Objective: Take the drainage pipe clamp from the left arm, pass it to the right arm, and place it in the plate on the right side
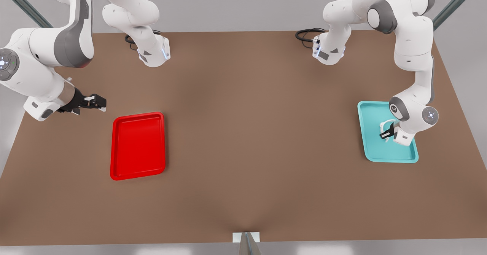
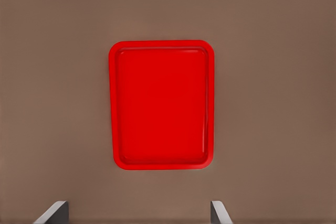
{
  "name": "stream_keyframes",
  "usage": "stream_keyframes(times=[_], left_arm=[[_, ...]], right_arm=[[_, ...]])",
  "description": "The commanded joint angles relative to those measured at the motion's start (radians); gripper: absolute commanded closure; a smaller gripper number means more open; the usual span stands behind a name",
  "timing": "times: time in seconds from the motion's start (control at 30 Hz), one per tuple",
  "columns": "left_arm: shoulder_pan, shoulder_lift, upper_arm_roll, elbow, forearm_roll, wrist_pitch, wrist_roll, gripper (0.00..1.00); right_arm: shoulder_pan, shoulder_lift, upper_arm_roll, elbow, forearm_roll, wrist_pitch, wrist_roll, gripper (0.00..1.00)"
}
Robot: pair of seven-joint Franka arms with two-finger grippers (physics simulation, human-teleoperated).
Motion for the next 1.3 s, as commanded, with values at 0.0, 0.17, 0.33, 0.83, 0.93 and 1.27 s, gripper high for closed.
stream_keyframes(times=[0.0, 0.17, 0.33, 0.83, 0.93, 1.27], left_arm=[[0.001, -0.002, 0.0, 0.001, -0.007, -0.001, 0.03, 0.79], [0.001, -0.007, -0.002, 0.005, -0.007, -0.001, 0.03, 0.79], [-0.008, -0.031, -0.002, 0.009, -0.007, -0.05, 0.019, 0.79], [-0.39, -0.215, -0.002, 0.017, 0.005, -0.239, -0.677, 0.79], [-0.43, -0.228, -0.018, 0.026, 0.007, -0.237, -0.872, 0.79], [-0.594, -0.015, -0.137, 0.443, -0.001, -0.474, -1.717, 0.79]], right_arm=[[0.001, -0.003, -0.001, 0.0, 0.001, -0.001, -0.002, 0.0], [0.001, -0.001, -0.001, -0.001, 0.001, -0.001, -0.002, 0.0], [-0.001, -0.001, -0.001, -0.001, 0.001, 0.0, -0.002, 0.0], [0.001, -0.001, -0.001, -0.006, 0.001, 0.002, -0.002, 0.0], [-0.001, -0.004, -0.001, -0.013, 0.001, 0.002, -0.002, 0.0], [0.146, 0.211, 0.018, 0.031, 0.136, 0.232, -0.002, 0.0]])
